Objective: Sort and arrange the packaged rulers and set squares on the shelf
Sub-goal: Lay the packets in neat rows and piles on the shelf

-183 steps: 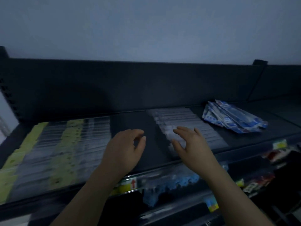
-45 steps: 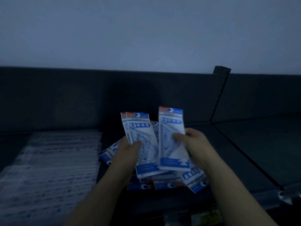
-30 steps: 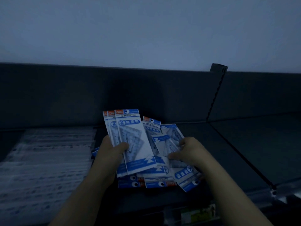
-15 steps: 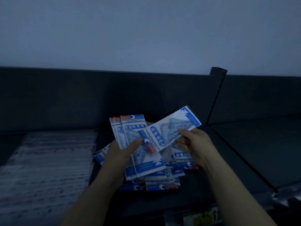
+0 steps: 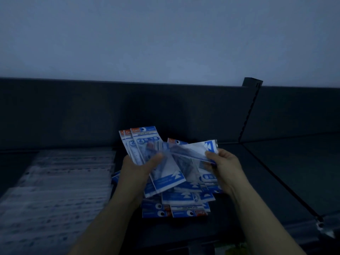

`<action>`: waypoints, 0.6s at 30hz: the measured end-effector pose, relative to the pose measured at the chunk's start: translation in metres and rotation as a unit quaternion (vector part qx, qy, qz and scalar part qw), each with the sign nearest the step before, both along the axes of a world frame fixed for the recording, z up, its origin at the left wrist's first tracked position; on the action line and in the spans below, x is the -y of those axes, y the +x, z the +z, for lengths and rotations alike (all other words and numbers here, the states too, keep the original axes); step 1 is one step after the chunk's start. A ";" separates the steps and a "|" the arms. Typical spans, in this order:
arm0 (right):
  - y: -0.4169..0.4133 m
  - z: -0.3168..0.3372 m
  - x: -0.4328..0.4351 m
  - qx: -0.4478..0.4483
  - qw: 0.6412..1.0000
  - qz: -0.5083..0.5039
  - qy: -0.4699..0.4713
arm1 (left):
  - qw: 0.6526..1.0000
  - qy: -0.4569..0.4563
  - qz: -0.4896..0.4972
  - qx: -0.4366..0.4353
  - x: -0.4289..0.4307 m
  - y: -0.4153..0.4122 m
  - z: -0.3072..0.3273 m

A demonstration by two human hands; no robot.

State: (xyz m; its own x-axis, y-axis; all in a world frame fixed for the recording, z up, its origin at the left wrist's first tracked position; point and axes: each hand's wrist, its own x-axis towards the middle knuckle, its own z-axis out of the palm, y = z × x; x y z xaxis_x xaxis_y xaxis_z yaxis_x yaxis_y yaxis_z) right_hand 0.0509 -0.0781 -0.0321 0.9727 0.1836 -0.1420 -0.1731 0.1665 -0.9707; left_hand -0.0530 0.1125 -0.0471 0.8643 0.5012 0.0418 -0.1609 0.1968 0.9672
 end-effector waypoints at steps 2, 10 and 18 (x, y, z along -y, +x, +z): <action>-0.008 -0.003 -0.013 0.010 0.999 0.037 0.000 | 1.000 -0.001 0.002 -0.021 0.005 0.002 -0.002; -0.030 -0.002 -0.024 0.115 0.967 0.090 -0.210 | 0.994 -0.081 0.058 -0.048 0.011 0.011 -0.001; -0.025 -0.007 -0.018 0.151 0.955 0.082 -0.243 | 0.995 0.008 0.057 -0.080 0.004 0.011 -0.004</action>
State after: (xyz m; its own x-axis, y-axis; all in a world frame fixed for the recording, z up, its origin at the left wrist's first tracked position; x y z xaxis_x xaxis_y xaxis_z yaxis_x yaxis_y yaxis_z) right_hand 0.0256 -0.0599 -0.0392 0.9466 0.3205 0.0341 0.1426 -0.3215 -0.9361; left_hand -0.0418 0.1080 -0.0514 0.7975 0.5976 -0.0828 -0.0247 0.1695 0.9852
